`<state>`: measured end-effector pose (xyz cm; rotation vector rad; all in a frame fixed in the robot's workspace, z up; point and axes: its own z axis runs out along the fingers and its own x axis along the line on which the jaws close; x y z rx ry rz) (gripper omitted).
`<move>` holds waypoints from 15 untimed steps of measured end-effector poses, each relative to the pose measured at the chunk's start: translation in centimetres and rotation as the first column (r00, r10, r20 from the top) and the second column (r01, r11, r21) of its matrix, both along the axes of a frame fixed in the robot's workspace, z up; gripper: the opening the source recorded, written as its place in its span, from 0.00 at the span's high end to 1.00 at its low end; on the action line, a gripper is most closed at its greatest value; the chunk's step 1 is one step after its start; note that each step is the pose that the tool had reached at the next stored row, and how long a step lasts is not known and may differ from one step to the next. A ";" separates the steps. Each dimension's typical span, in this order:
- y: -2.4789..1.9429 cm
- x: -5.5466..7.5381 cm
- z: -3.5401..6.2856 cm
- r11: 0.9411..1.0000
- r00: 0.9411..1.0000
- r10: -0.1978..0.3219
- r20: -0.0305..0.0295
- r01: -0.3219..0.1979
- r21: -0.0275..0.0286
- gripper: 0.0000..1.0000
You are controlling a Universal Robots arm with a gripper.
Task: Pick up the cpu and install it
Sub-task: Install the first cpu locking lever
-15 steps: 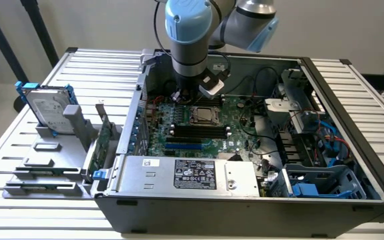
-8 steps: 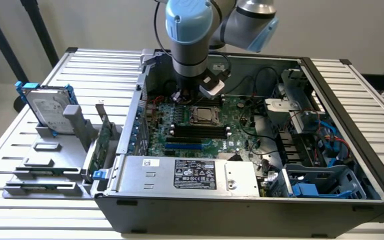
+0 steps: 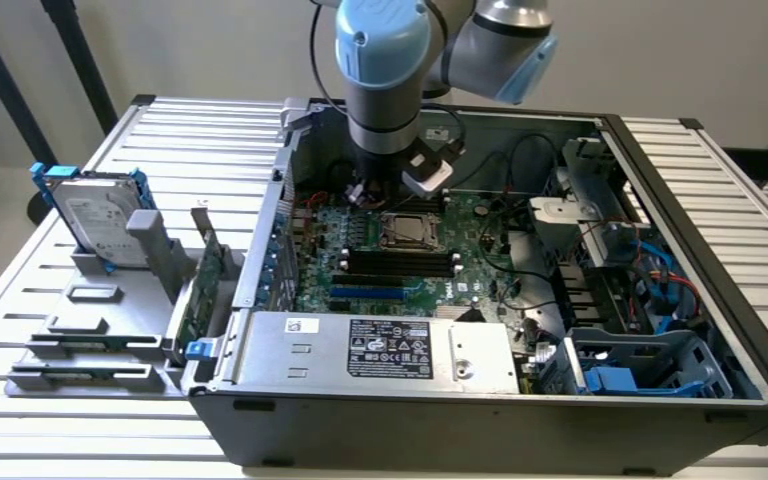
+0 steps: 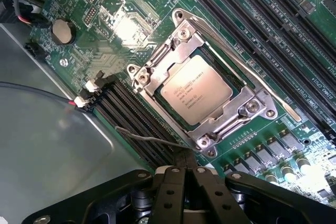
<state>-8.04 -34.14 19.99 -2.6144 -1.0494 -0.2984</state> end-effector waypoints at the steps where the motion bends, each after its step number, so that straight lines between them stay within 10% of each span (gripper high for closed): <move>1: -0.01 0.0 0.00 1.000 1.000 0.000 0.000 0.000 0.000 0.89; 15: -0.02 0.7 -0.35 1.000 1.000 0.000 0.000 0.000 0.000 0.89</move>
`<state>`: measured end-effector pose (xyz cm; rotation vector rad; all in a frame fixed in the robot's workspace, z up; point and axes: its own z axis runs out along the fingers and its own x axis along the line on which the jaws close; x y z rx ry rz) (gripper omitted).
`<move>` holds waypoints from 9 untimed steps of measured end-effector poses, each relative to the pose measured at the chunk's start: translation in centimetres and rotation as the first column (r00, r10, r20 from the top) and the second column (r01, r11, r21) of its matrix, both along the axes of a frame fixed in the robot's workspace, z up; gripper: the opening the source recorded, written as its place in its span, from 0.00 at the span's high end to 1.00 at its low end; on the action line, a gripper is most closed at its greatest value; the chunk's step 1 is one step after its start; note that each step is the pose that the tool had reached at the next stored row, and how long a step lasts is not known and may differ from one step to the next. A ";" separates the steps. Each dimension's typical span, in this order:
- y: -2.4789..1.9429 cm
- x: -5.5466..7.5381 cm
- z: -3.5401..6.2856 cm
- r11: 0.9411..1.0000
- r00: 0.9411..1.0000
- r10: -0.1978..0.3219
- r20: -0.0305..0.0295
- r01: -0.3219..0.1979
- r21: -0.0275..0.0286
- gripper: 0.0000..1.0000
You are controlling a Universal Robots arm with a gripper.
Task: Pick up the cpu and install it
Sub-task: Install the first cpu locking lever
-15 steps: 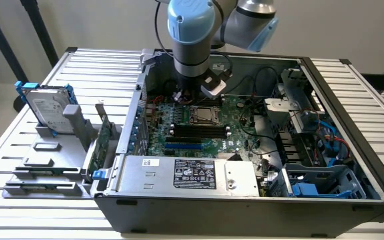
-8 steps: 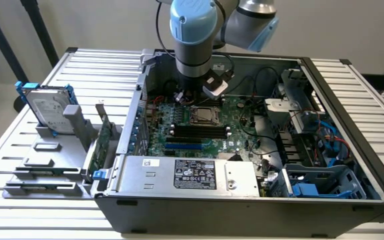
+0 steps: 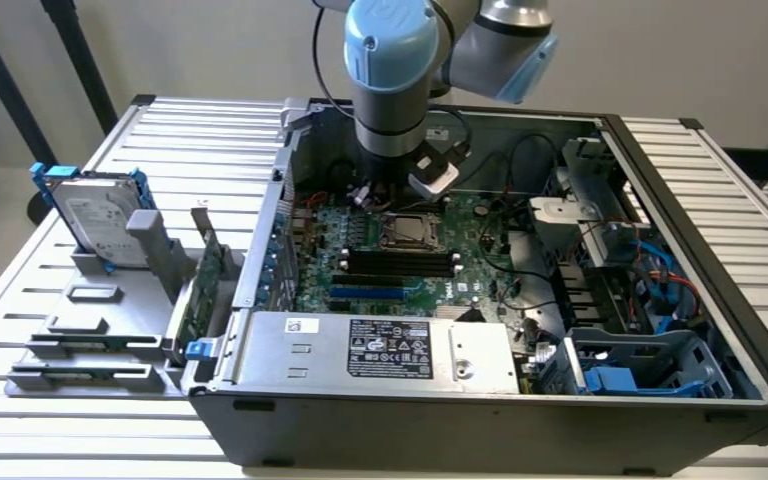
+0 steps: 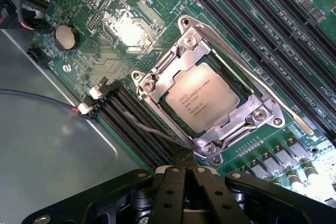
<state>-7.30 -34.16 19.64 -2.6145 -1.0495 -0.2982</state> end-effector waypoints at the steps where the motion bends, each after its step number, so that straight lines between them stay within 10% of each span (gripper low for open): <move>1: 0.00 0.1 -0.03 1.000 1.000 0.000 0.000 0.000 0.000 0.89; 9: 0.01 0.5 -0.16 1.000 1.000 0.000 0.000 0.000 0.000 0.89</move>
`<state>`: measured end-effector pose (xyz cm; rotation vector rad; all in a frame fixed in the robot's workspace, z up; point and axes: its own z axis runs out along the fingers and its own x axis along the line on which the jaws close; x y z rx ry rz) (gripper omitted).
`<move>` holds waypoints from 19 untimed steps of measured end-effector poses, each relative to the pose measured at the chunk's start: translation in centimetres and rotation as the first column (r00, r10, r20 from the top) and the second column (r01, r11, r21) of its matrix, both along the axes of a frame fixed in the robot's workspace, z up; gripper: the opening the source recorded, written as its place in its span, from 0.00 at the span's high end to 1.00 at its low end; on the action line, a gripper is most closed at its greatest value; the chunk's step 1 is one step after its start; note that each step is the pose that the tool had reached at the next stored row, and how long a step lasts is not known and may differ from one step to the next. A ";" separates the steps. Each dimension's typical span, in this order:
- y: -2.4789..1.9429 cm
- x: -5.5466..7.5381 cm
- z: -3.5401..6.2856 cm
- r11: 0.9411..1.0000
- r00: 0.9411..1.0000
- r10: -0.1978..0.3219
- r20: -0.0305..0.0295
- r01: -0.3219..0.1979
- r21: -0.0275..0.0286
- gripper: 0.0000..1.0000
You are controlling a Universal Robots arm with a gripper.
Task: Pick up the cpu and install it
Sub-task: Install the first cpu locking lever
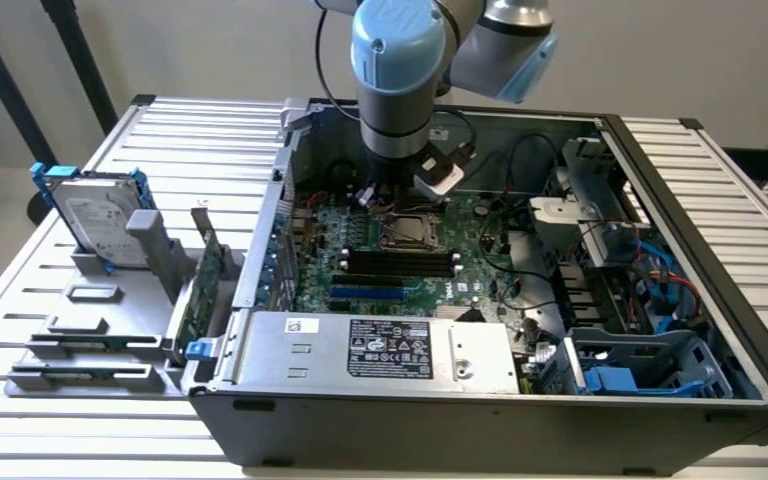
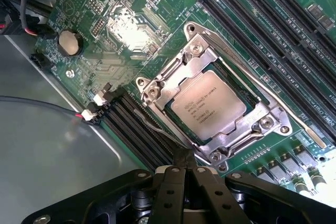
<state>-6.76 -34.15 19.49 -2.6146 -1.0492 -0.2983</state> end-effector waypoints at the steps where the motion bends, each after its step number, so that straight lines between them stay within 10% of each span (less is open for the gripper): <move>1: 0.02 0.0 0.00 1.000 1.000 0.000 0.000 0.000 0.000 0.89; 19: 0.22 0.5 -0.03 1.000 1.000 0.000 0.000 0.000 0.000 0.89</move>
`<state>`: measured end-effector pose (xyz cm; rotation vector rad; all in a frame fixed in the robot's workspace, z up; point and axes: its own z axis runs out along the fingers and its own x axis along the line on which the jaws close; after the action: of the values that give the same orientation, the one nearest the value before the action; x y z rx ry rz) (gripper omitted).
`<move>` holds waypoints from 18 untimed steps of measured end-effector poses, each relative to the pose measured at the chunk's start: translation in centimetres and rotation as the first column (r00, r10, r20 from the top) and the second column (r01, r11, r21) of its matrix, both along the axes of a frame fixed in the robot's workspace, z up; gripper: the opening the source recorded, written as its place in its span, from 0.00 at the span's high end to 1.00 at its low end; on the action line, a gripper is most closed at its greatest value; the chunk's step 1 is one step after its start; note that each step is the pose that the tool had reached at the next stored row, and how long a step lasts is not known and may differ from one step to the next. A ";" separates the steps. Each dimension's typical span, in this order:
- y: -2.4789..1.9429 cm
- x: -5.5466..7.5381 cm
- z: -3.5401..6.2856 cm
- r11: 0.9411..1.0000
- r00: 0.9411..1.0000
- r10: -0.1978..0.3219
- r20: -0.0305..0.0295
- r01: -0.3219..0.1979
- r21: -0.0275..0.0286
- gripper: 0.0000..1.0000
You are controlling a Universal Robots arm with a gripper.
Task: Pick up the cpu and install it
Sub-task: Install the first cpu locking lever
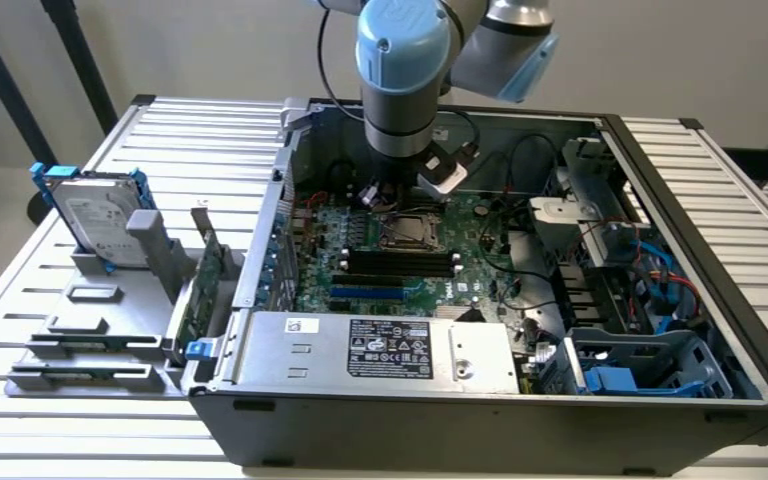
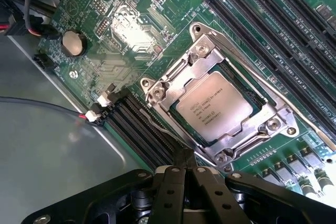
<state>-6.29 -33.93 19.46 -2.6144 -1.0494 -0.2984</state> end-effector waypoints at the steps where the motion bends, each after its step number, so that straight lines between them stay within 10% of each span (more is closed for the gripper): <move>1: 0.00 0.1 0.00 1.000 1.000 0.000 0.000 0.000 0.000 0.89; 18: 0.00 0.9 -0.16 1.000 1.000 0.000 0.000 0.000 0.000 0.89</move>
<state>-5.35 -33.93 19.31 -2.6143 -1.0494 -0.2984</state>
